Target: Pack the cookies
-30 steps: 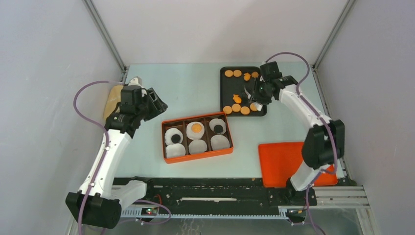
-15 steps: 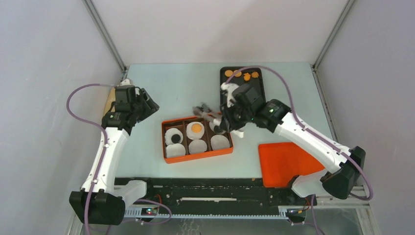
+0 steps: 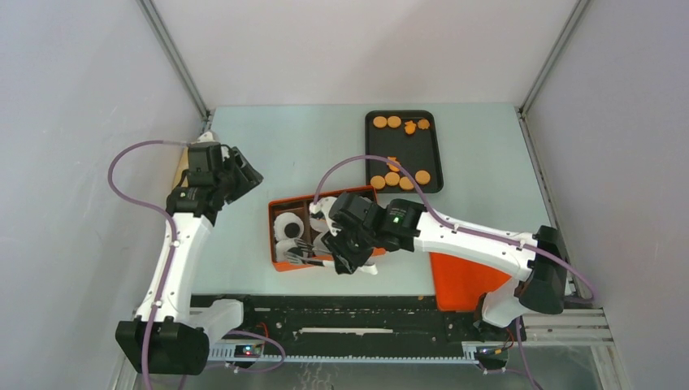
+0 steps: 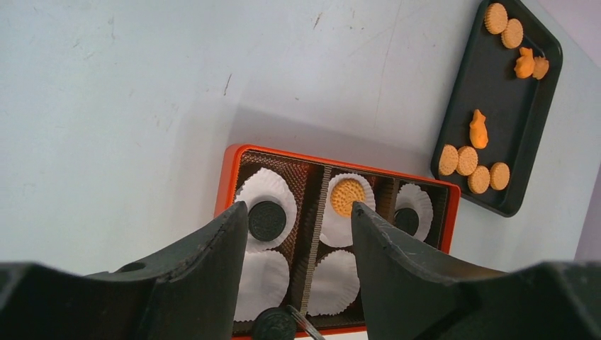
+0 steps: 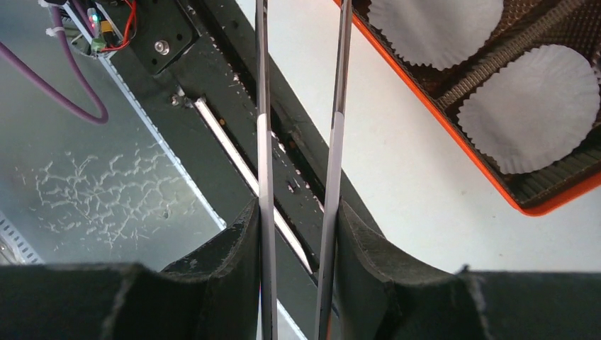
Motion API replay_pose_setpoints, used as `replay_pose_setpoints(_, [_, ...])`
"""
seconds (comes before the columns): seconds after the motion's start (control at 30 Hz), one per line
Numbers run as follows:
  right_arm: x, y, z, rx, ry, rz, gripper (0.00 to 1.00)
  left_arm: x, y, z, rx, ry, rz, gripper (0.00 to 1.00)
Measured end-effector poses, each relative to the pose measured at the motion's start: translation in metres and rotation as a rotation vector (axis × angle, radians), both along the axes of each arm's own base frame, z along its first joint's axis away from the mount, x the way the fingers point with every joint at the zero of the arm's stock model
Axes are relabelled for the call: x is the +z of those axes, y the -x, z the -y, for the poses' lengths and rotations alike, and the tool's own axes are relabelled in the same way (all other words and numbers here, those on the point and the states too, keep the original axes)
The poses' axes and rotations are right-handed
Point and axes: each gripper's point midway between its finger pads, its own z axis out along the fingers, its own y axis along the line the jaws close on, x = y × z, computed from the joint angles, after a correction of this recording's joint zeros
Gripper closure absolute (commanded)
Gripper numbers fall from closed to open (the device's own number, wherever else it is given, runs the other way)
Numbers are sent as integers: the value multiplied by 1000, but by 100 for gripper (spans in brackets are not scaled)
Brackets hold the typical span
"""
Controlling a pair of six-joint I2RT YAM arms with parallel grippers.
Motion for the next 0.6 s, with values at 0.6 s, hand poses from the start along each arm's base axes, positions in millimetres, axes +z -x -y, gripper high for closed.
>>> replay_pose_setpoints(0.6, [-18, -9, -26, 9, 18, 14, 70, 6, 4, 1, -6, 3, 18, 38])
